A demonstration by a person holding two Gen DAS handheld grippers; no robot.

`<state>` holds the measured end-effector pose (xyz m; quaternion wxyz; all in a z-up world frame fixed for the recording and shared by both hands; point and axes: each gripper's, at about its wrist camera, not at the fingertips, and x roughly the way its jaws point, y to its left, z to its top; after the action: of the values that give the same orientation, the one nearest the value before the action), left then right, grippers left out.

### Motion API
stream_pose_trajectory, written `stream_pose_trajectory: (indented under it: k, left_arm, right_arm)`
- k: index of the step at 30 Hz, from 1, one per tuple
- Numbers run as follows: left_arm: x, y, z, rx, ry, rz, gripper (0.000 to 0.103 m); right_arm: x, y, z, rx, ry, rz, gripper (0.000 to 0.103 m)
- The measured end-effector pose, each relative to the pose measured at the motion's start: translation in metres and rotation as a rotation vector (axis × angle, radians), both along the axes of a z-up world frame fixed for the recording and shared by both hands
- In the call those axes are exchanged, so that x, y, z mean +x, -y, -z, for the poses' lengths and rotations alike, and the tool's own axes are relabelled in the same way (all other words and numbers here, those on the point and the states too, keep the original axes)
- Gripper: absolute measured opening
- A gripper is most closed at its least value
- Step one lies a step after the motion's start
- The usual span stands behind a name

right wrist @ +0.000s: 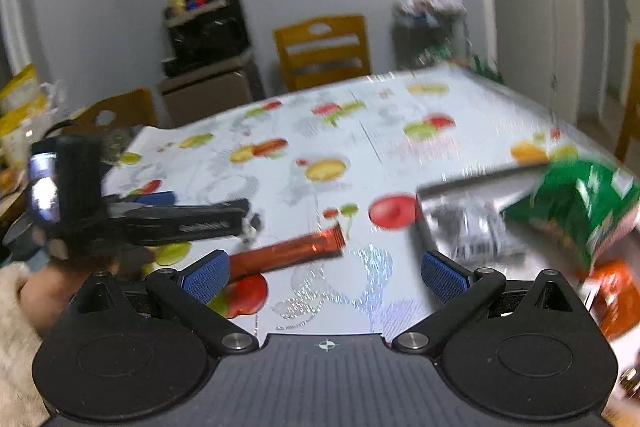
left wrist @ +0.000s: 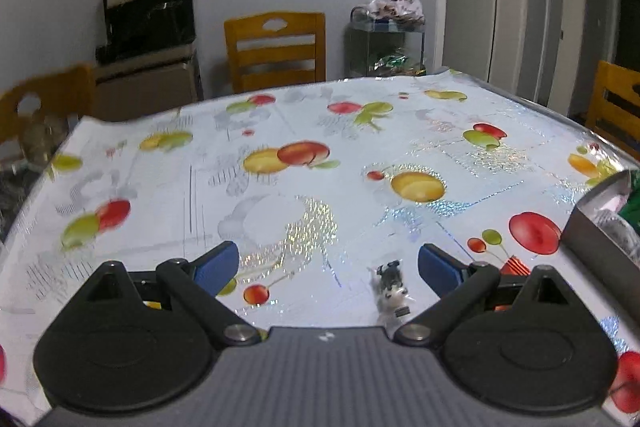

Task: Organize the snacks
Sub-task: 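Withdraw both tools from the box toward the items on the table, then grasp the small white item with the left tool while the right tool grasps the orange bar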

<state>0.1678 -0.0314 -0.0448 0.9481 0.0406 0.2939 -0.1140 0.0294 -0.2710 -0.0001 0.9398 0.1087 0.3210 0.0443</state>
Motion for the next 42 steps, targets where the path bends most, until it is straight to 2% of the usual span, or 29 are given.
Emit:
stream_pose_trajectory:
  k: [5, 10, 18, 19, 20, 24, 27, 28, 29, 32, 38, 42]
  left_arm:
    - [0.006, -0.004, 0.008, -0.029, -0.033, -0.018, 0.097]
    - [0.009, -0.003, 0.014, -0.052, -0.052, -0.033, 0.097]
    - [0.005, 0.02, 0.024, 0.029, -0.033, 0.055, 0.097]
    - [0.005, 0.021, 0.025, 0.038, -0.042, 0.062, 0.095]
    - [0.006, 0.021, 0.026, 0.035, -0.053, 0.066, 0.087]
    - [0.01, 0.011, 0.028, -0.019, -0.076, 0.069, 0.072]
    - [0.008, 0.008, 0.027, -0.02, -0.067, 0.081, 0.053]
    - [0.007, 0.007, 0.026, -0.023, -0.062, 0.085, 0.041]
    - [0.006, 0.006, 0.026, -0.023, -0.058, 0.089, 0.033]
    - [0.003, 0.004, 0.025, -0.028, -0.056, 0.109, 0.02]
    - [-0.011, -0.005, 0.023, -0.016, -0.051, 0.11, 0.015]
    - [-0.02, -0.02, 0.024, -0.042, -0.058, 0.092, 0.015]
  right_arm:
    - [0.002, 0.002, 0.017, 0.016, -0.035, 0.035, 0.103]
    - [0.002, -0.005, 0.024, -0.015, -0.042, 0.008, 0.103]
    - [-0.001, -0.011, 0.024, -0.064, -0.018, -0.026, 0.103]
    - [-0.001, -0.011, 0.025, -0.066, -0.02, -0.029, 0.103]
    - [-0.001, -0.011, 0.025, -0.067, -0.022, -0.031, 0.103]
    - [-0.004, -0.009, 0.026, -0.072, -0.023, -0.033, 0.103]
    - [-0.006, -0.008, 0.026, -0.073, -0.029, -0.042, 0.103]
    - [-0.007, -0.009, 0.026, -0.073, -0.029, -0.045, 0.103]
    - [-0.008, -0.009, 0.026, -0.075, -0.03, -0.049, 0.103]
    - [-0.006, -0.013, 0.024, -0.078, -0.028, -0.064, 0.103]
    - [0.01, -0.021, 0.017, -0.078, -0.036, -0.066, 0.103]
    - [0.029, -0.03, 0.018, -0.069, -0.062, -0.053, 0.102]
